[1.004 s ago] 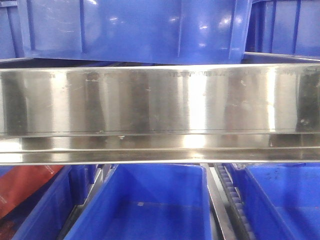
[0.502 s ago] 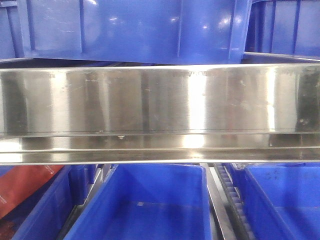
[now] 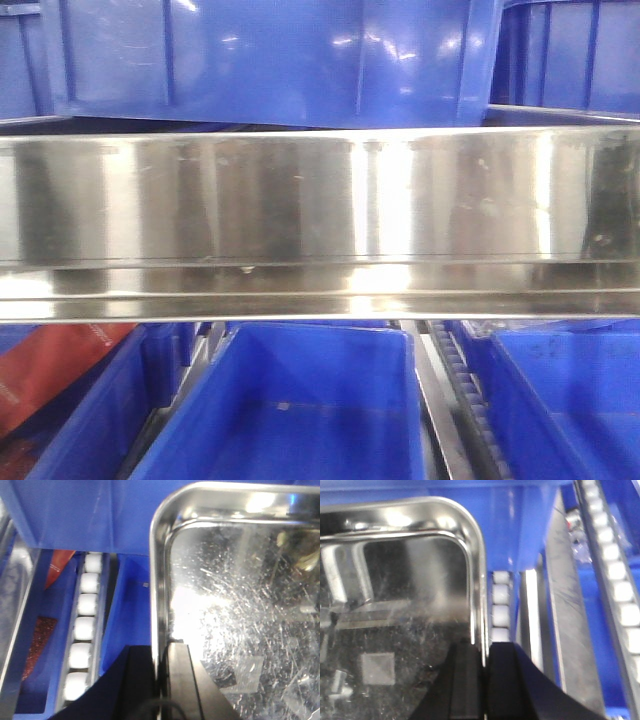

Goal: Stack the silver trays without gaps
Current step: 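Hold the tray in both grippers and back away from the shelf, then drive turning away from the rack while holding the tray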

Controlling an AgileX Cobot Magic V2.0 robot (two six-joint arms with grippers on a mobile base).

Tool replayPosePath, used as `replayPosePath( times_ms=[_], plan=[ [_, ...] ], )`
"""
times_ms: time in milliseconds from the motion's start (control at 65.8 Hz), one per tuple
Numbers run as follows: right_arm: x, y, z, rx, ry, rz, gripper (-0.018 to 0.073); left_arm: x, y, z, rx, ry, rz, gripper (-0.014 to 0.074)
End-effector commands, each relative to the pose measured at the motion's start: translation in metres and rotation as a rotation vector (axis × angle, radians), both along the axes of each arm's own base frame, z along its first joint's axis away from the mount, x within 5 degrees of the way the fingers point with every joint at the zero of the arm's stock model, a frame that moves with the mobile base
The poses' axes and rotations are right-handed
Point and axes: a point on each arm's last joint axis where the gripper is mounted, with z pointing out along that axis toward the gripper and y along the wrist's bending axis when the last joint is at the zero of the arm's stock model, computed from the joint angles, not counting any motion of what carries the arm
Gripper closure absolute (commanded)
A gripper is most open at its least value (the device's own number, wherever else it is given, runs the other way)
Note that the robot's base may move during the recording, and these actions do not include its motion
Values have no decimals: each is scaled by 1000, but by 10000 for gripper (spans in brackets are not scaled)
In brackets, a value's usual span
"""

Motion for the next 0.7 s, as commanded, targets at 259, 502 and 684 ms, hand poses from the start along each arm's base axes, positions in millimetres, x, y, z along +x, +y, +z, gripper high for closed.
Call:
replayPosePath(
  times_ms=[259, 502, 684],
  plan=[
    [3, 6, 13, 69, -132, 52, 637, -4, -3, 6, -41, -23, -29, 610],
    [3, 6, 13, 69, -132, 52, 637, -4, -3, 6, -41, -23, -29, 610],
    [3, 7, 15, 77, -147, 58, 637, -4, -3, 6, -41, -23, -29, 610]
  ],
)
